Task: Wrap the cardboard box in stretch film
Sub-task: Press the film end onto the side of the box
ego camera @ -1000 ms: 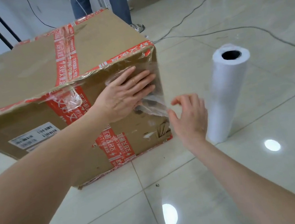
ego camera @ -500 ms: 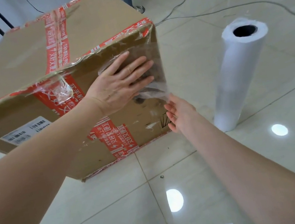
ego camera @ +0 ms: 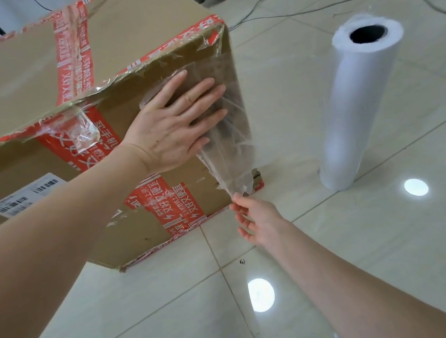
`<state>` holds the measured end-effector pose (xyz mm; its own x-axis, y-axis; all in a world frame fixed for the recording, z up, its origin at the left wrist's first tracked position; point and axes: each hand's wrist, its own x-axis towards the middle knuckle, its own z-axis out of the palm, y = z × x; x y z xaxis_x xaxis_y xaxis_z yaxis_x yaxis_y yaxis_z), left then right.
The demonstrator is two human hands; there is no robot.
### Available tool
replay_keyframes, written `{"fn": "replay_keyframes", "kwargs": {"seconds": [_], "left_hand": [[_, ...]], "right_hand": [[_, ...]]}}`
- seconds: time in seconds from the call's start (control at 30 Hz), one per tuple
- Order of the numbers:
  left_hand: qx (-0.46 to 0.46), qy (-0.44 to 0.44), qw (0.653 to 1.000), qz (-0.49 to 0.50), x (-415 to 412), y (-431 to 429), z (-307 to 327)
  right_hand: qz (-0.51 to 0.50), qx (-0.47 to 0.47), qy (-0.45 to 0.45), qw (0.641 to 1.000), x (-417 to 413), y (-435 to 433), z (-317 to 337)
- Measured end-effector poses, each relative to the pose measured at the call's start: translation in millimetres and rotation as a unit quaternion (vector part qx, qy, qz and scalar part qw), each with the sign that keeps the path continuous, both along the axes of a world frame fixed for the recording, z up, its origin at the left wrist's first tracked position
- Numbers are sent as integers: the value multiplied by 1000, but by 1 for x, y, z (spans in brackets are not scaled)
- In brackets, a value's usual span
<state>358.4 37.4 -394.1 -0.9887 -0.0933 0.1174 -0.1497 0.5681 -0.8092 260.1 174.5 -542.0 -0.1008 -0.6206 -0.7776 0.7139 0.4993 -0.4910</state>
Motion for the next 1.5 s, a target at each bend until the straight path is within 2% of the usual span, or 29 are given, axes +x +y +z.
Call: {"fn": "replay_keyframes", "kwargs": {"seconds": [0.2,0.47,0.53,0.63,0.7,0.77,0.87,0.97,1.03,1.13,1.2,1.33,1.43,1.5], "left_hand": [[-16,15,1000,-1,0,-1,-6],[-35,16,999,8,0,-4,-13],[-43,6,999,6,2,-6,-13],[-51,-1,999,5,3,-6,-13],[-52,-4,999,3,3,-7,-12],[-59,-5,998,1,2,-7,-12],[-71,-6,997,0,2,-8,-13],[-70,-6,998,1,3,-8,-13],[-68,-9,998,3,3,-8,-12],[-60,-8,998,3,3,-7,-12],[-59,-8,998,0,3,-6,-11],[-53,-20,998,-6,6,-7,-9],[-48,-43,998,-10,7,-8,-8],[-37,-61,997,-6,9,-9,-8]], "right_hand": [[49,-23,-41,998,28,3,-12],[18,-90,-143,985,28,10,-16],[-63,-112,-201,971,14,5,-22],[-244,-144,-290,914,-14,-11,-28],[-306,-163,-307,886,-32,-23,-25],[-321,-190,-313,873,-44,-32,-24],[-269,-183,-288,901,-48,-33,-31],[-217,-123,-236,939,-39,-22,-44],[-234,-95,-228,941,-31,-13,-51],[-282,-117,-236,923,-25,-1,-57],[-282,-129,-227,923,-23,3,-61],[-222,-116,-196,948,-18,10,-71],[-135,-65,-125,981,-12,8,-76],[-114,-22,-92,989,-7,2,-78]]}}
